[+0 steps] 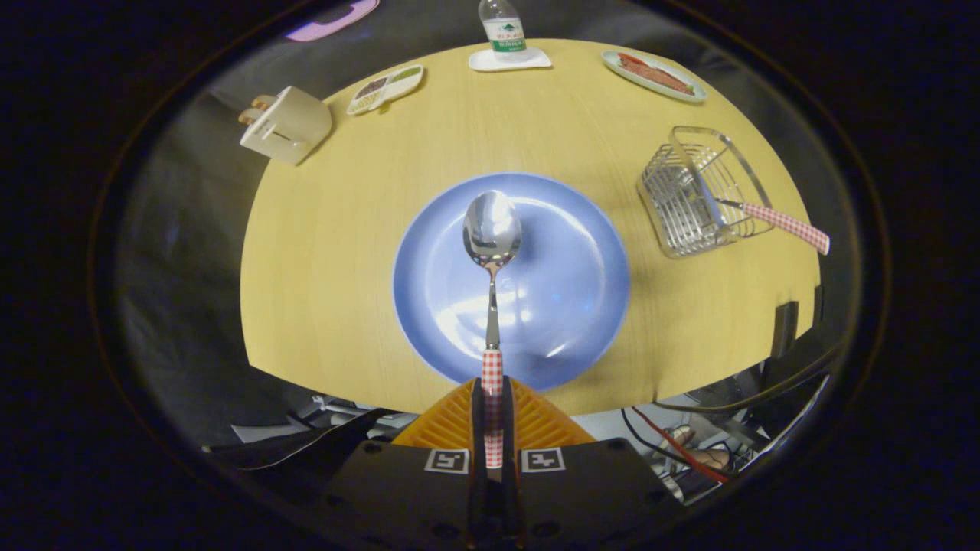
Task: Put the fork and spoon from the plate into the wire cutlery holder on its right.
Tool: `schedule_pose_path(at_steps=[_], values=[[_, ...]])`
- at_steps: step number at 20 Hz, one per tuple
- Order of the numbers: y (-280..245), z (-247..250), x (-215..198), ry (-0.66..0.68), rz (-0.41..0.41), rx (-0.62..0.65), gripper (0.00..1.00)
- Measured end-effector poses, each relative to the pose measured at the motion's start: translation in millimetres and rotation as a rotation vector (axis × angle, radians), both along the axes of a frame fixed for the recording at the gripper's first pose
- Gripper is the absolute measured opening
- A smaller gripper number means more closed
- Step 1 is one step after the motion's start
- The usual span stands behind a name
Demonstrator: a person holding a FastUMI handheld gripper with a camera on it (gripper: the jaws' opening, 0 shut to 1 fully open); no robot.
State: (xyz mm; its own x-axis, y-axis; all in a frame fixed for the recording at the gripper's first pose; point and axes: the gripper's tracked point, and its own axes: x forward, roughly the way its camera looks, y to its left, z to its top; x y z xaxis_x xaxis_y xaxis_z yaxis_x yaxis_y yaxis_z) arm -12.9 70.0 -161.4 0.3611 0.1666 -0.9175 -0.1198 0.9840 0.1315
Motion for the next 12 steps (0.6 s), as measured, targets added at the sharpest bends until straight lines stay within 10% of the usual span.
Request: schedule_pose_path(at_steps=[12], values=[[-96,110,27,-0.028,-0.040,-0.057,0.10]])
